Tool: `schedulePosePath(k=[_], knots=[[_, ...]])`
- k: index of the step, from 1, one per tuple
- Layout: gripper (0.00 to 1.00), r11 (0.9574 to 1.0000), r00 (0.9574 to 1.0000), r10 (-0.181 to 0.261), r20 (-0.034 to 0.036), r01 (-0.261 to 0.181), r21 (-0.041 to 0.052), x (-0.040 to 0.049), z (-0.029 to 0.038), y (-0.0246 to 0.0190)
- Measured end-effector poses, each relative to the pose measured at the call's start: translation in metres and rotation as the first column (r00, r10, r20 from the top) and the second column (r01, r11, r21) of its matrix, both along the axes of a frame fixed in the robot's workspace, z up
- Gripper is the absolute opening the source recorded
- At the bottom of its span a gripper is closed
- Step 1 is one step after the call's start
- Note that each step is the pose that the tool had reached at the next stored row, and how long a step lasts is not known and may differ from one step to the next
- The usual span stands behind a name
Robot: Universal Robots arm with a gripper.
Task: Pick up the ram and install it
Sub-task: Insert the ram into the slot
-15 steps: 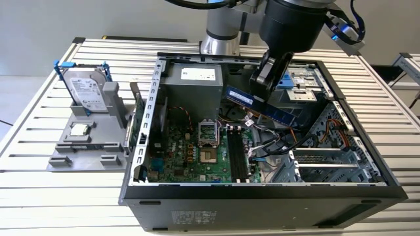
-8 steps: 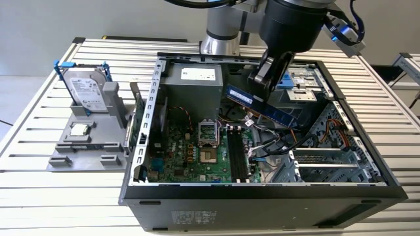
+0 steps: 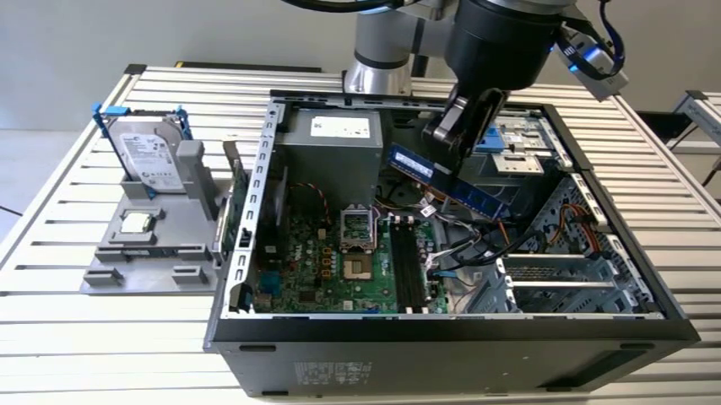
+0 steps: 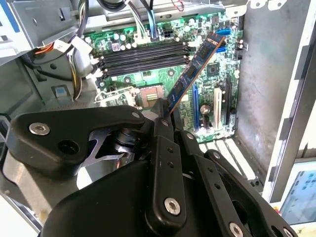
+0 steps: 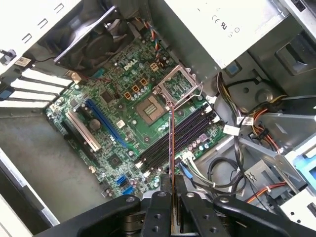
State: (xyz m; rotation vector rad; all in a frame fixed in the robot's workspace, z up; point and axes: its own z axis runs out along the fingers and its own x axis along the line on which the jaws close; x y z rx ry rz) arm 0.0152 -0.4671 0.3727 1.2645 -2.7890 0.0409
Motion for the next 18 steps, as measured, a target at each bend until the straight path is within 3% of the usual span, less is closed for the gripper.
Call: schedulePosePath(k=[13, 18], knots=[[0.00, 0.9986, 0.9986, -0.052, 0.0138, 0.052, 0.0062, 0.0000, 0.0000, 0.0000], [0.00, 0.9977, 0.9976, -0.066, 0.0211, 0.065, 0.0154, 0.0000, 0.0000, 0.0000]])
